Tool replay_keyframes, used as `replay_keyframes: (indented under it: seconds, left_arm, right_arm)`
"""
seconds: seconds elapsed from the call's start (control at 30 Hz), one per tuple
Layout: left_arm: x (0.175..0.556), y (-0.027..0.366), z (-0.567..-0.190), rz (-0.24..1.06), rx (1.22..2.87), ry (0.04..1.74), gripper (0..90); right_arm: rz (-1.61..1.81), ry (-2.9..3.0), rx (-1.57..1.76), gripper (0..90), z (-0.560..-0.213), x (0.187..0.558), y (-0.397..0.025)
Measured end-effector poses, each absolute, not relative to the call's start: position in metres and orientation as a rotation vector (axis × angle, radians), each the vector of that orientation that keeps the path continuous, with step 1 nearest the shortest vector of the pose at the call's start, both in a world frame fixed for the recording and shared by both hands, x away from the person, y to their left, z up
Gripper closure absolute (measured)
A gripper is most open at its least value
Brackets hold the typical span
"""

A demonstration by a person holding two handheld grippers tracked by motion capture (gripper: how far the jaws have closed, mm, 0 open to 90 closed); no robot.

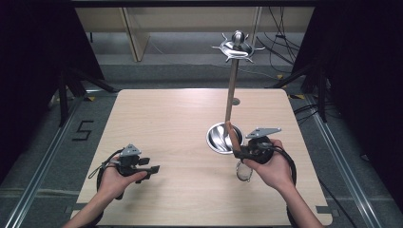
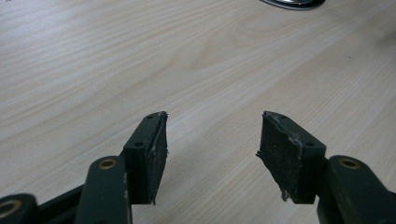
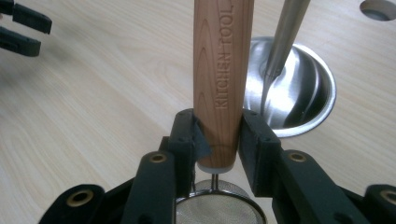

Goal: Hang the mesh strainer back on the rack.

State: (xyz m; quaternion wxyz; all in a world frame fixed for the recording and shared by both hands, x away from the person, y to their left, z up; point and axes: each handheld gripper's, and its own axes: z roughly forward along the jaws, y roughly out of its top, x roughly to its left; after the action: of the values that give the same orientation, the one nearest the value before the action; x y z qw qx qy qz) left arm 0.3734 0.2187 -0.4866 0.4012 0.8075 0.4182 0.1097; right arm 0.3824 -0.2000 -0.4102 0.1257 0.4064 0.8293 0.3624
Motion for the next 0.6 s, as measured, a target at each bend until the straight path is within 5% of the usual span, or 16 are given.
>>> replay_keyframes:
  seconds: [0.6]
  left_arm:
    - [0.374, 0.219, -0.487, 0.265, 2.033, 1.051, 40.4]
  right_arm:
    - [1.141, 2.299, 1.189, 69.1, -0.395, 0.384, -0.214]
